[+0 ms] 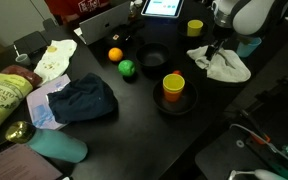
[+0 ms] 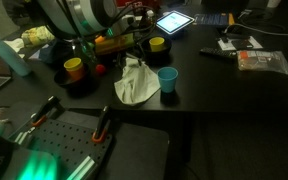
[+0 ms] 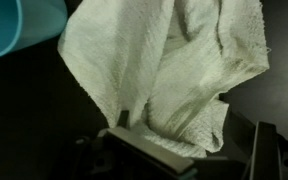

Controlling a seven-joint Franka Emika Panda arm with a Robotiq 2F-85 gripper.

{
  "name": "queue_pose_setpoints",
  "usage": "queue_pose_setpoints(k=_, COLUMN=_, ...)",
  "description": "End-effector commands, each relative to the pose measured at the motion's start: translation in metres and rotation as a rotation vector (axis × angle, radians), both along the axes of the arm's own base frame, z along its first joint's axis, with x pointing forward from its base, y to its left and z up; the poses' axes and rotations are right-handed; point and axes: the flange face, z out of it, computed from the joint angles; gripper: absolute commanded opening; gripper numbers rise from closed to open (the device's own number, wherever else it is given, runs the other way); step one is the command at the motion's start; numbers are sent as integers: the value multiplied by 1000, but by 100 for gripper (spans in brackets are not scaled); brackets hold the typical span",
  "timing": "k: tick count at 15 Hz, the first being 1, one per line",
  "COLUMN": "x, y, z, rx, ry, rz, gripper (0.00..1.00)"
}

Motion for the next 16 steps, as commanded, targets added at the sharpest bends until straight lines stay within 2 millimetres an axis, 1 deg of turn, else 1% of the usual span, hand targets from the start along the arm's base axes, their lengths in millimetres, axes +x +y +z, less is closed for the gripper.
queue_pose_setpoints(k=1, x=-1, y=-4, z=1, rx=-37, ry=-30, rz=-22, gripper=100)
queue_pose_setpoints(k=8, x=8, y=-8, z=-7, rx=-91, ry=-68, rz=-34, gripper=100)
queue_pose_setpoints(k=9, x=9, y=-8, z=-8, rx=-96, ry=-71, rz=-32, gripper=77)
queue_pose_setpoints(k=10, x=11, y=-8, z=-9, rx=-104, ry=-76, rz=-28, gripper=73)
queue_pose_setpoints(k=11, x=12, y=-8, z=-8, rx=-111, ry=-79, rz=-25, gripper=66)
queue_pose_setpoints(k=12, x=14, y=-9, z=-7, rx=-118, ry=-85, rz=-22, gripper=56)
queue_pose_setpoints(k=16, x=19, y=-12, z=-2, rx=-135, ry=-95, rz=-24, gripper=27)
